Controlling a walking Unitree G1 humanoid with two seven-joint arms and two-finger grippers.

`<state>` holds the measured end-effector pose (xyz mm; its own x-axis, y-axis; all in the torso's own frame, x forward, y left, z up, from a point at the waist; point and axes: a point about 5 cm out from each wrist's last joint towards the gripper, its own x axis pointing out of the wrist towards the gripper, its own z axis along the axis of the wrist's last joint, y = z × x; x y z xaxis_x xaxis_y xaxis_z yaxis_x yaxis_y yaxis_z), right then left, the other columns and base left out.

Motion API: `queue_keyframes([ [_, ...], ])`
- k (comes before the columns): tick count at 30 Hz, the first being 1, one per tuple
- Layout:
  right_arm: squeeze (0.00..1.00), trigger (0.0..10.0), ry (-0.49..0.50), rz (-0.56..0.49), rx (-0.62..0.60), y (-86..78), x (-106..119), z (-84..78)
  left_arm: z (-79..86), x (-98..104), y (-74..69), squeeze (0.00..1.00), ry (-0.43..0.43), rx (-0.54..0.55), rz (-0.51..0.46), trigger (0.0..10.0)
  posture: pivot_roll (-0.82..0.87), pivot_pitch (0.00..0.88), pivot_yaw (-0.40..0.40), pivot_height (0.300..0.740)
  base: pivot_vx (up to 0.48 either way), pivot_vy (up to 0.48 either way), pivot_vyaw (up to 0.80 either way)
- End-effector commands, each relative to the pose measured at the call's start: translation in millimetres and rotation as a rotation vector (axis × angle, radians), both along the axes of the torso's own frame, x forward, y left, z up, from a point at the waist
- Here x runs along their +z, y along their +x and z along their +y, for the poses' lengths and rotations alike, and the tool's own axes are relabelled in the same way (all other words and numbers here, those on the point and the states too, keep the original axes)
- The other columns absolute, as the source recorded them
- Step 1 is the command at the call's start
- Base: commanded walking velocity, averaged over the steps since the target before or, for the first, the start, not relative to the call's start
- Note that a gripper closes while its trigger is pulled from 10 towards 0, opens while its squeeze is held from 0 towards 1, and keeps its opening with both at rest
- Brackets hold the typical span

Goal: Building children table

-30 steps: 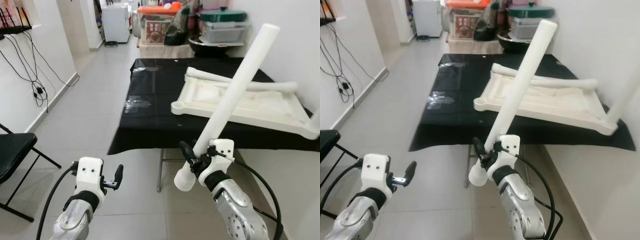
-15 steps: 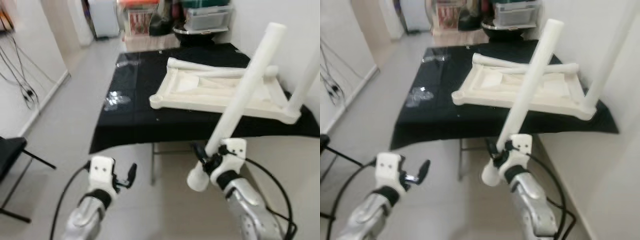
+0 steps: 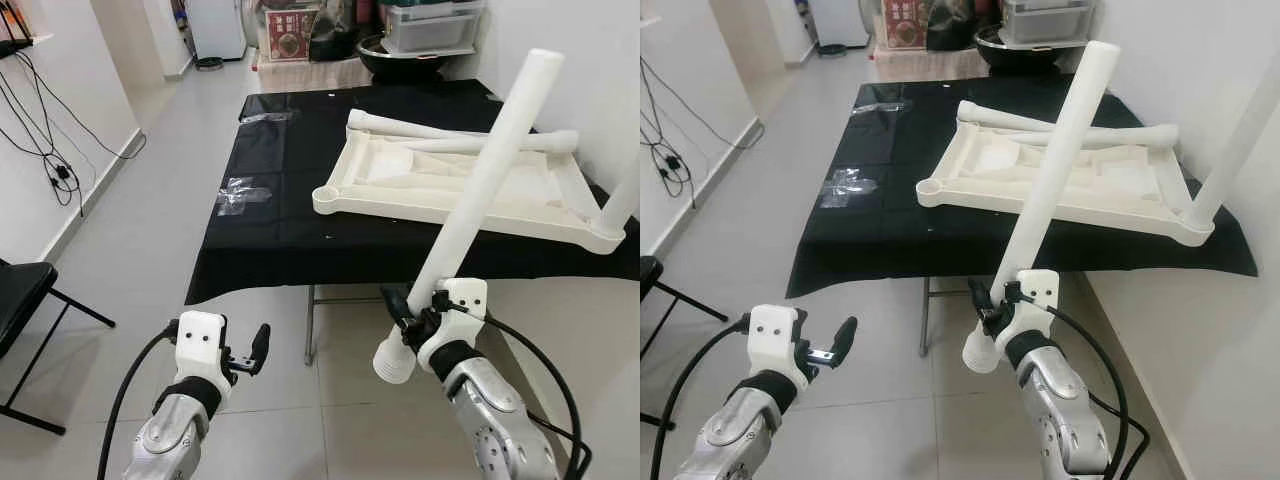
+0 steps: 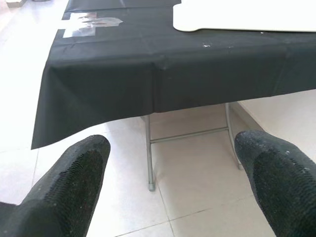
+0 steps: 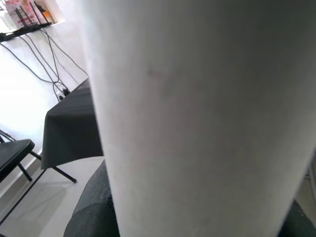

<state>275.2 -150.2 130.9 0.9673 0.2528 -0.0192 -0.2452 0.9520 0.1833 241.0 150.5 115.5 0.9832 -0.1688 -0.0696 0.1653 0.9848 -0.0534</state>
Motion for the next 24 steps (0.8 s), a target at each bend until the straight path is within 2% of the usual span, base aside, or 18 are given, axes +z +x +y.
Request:
queue_keyframes([
  [1,0.0,10.0,0.018,-0.02,0.012,1.5,2.9,1.6,0.4,-2.8,0.8,0.0,0.013,0.001,0.008,10.0,-0.04,0.056,-0.009,0.74,0.0,0.0,0.0],
  [10,0.0,10.0,0.013,-0.019,0.011,3.0,2.6,-1.5,-3.1,-2.4,3.8,0.0,0.006,0.005,0.005,10.0,-0.05,0.049,-0.014,0.74,0.0,0.0,0.0],
  [24,0.0,10.0,0.008,-0.02,0.005,10.3,1.9,-5.9,-4.4,-4.1,15.2,0.0,-0.062,0.03,0.037,10.0,-0.07,0.019,-0.015,0.74,0.0,0.0,0.0],
])
